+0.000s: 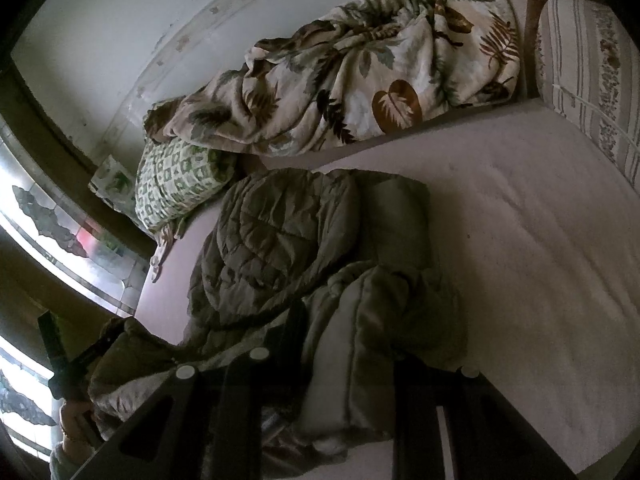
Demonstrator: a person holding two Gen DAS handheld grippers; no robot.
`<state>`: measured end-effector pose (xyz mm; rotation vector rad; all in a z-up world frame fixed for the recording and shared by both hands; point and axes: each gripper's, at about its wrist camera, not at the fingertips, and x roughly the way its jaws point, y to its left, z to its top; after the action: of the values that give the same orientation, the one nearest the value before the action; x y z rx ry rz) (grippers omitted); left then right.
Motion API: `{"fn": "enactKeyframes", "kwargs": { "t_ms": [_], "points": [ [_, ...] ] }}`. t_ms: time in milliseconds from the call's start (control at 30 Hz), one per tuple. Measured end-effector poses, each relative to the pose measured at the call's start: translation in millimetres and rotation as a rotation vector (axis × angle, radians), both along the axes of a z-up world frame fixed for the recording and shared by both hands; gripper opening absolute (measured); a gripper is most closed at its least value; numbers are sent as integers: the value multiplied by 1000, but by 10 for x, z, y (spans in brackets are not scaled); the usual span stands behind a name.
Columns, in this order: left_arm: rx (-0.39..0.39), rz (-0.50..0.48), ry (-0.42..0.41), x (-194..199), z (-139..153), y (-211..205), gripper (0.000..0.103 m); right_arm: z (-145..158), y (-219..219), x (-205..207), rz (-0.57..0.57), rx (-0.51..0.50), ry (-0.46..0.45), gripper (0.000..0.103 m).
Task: Fold large clothes
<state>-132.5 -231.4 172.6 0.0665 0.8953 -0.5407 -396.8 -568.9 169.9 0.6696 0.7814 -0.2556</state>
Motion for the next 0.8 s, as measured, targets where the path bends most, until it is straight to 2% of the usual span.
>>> {"fn": "enactKeyframes", "kwargs": {
  "t_ms": [367, 800],
  "points": [
    [-13, 35, -5, 376, 57, -188, 14, 52, -241, 311, -29, -21, -1, 23],
    [15, 51, -37, 731, 89, -438, 14, 51, -441, 767, -44, -84, 20, 23]
  ]
}}
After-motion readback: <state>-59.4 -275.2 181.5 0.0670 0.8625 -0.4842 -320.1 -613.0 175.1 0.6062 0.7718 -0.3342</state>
